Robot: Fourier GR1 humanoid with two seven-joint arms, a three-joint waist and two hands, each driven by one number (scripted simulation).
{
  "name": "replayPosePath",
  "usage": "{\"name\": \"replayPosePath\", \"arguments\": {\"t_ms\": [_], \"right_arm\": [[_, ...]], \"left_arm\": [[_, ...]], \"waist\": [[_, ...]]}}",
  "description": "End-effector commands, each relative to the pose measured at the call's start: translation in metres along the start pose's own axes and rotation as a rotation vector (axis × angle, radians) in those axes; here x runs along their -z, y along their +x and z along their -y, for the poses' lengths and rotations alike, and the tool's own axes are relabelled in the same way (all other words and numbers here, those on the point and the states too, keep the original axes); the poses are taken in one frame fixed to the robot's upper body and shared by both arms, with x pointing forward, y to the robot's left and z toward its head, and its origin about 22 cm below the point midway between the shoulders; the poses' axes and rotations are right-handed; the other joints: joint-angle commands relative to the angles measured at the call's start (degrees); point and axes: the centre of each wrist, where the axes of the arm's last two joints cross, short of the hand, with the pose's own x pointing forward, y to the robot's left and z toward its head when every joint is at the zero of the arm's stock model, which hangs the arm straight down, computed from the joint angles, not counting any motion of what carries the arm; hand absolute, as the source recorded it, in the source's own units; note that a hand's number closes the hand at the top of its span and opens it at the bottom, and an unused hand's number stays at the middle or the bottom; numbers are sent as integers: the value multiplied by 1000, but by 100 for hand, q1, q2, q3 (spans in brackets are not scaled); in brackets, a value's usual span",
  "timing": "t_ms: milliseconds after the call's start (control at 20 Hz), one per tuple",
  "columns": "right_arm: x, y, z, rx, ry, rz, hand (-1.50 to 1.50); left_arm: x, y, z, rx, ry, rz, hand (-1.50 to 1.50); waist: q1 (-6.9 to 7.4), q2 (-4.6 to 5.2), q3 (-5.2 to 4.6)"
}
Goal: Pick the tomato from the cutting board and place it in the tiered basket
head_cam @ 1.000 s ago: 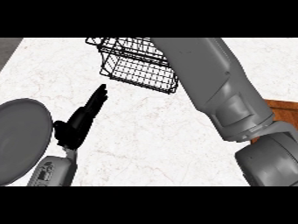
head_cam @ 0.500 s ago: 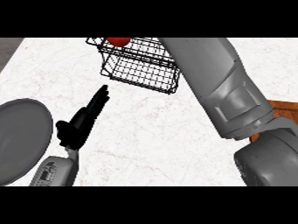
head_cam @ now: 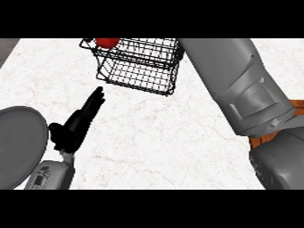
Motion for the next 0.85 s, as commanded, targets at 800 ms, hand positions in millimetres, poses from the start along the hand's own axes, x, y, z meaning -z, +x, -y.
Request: {"name": "replayPosePath", "arguments": {"t_ms": [800], "right_arm": [[65, -96, 218, 176, -285, 137, -150]], "left_arm": [[-25, -12, -10, -12, 91, -41, 0]], "waist": [[-625, -213, 22]]}}
